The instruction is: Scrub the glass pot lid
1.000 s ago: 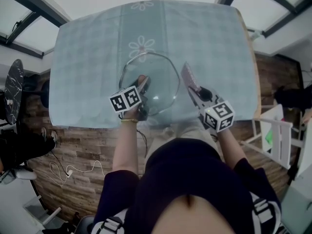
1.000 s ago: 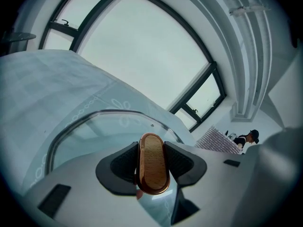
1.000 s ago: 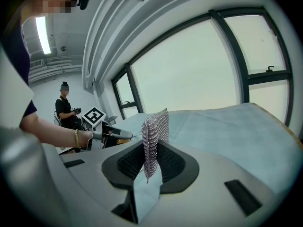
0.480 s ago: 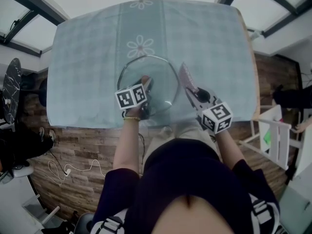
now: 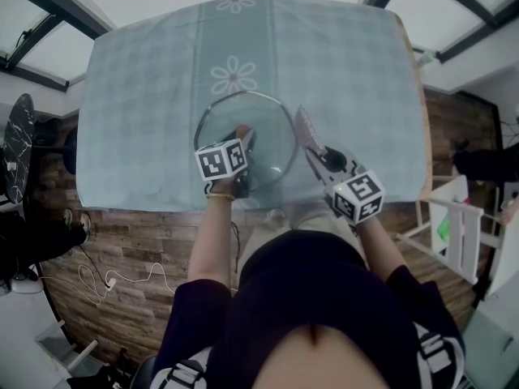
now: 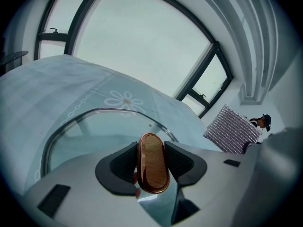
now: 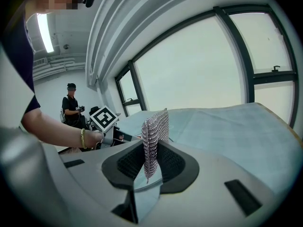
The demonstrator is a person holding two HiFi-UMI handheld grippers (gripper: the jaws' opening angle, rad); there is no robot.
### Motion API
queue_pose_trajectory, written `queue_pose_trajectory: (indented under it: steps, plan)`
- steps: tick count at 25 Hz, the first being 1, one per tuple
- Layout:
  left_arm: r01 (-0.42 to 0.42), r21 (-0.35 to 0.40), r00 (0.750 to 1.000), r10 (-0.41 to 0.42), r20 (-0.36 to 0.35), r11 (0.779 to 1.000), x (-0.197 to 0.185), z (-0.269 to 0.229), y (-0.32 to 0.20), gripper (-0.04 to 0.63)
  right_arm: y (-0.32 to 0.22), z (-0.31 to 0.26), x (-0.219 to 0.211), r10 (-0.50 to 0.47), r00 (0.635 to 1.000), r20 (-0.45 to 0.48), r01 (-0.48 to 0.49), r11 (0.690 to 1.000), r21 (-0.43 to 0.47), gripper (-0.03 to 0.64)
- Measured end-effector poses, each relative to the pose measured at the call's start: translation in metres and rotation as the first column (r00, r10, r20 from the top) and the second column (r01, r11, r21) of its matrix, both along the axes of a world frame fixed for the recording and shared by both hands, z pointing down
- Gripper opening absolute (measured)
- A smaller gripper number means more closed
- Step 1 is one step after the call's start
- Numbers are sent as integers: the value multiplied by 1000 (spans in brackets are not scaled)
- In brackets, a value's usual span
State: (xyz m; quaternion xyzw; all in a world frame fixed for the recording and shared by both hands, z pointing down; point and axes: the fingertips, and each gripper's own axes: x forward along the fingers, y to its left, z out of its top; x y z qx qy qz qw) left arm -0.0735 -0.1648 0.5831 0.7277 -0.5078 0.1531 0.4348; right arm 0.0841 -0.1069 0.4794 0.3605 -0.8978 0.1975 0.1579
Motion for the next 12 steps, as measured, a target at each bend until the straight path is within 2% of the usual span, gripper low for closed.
queue_pose_trajectory:
  steps: [7, 12]
  plan:
    - [10, 28, 997, -12, 73, 1000, -4, -5, 3, 187, 6, 1, -8, -43, 999, -18, 43, 999, 5, 80]
    - [34, 41, 997, -37, 63, 999, -10, -12, 12, 198, 8, 2, -18, -85, 995, -52, 85, 996, 5, 80]
